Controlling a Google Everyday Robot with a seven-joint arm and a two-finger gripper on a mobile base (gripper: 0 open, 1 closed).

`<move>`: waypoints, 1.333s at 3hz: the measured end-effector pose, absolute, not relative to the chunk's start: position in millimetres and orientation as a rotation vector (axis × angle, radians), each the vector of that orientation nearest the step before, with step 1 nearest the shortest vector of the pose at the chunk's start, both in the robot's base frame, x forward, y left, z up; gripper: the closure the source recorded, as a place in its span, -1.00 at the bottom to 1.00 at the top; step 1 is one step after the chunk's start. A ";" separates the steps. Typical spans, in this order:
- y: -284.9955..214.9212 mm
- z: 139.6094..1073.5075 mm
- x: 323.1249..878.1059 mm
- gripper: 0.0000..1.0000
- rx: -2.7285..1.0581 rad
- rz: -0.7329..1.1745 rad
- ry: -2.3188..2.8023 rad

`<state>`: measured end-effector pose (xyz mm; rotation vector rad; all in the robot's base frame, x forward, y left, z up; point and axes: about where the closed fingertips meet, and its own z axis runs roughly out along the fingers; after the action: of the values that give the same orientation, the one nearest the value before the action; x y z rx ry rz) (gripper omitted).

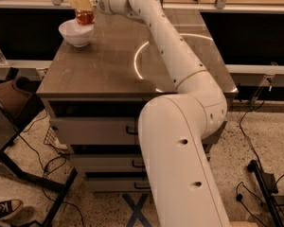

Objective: Place coke can into white bowl

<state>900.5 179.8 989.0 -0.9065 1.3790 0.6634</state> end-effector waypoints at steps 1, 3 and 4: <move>181.0 972.9 897.3 1.00 -0.925 0.653 1.398; 188.8 965.9 884.1 0.88 -0.967 0.648 1.394; 191.3 964.6 884.1 0.42 -0.967 0.651 1.395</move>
Offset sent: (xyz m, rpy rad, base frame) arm -0.0226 -0.0038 -0.0316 -0.0546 0.0117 0.0017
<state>884.1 191.3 964.6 -0.9674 1.3947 0.6515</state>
